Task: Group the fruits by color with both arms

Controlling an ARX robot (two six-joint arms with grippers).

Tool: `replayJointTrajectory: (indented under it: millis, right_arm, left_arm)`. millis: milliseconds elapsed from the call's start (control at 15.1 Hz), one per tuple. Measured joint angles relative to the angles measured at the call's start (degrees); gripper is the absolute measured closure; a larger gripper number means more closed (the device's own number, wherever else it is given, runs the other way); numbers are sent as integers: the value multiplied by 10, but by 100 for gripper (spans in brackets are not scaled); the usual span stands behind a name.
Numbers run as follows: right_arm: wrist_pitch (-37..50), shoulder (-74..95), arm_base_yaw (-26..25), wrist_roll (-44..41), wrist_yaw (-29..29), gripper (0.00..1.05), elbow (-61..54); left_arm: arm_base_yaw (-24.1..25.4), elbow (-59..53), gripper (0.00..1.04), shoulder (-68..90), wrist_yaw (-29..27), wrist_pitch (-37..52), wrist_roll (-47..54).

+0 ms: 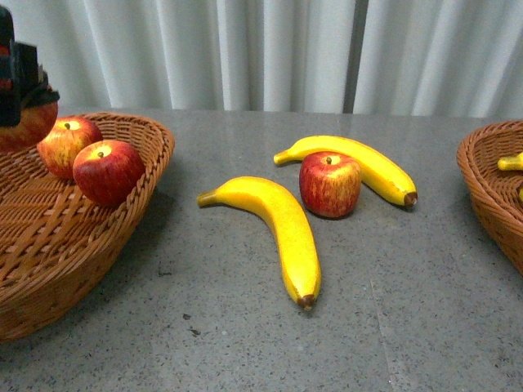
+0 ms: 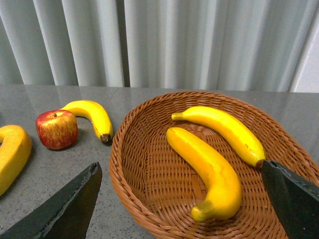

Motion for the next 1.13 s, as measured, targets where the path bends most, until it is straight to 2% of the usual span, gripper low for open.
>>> replayJointTrajectory:
  millis: [265,331,464,530,729,862,1127]
  right_arm:
    - [0,0,0,0,0,6,0]
    - [0,0,0,0,0,6,0]
    - [0,0,0,0,0,6,0]
    - [0,0,0,0,0,6,0]
    - [0,0,0,0,0,6,0]
    - [0,0,0,0,0,6,0]
    - [0,0,0,0,0,6,0]
  left_arm:
    - [7,-40,39,9,16,-14,-41]
    - [6,-42,31,14,16,-15,-47]
    - [-6,-39,9,8,17,-20,-57]
    - [-22,-34,6,4,22,-26,-58]
    - [-88,16,7,13,40,10,-31]
    - [-137,86,7,64,103,12,28]
    - [-149,212,7,240,152,-10,101]
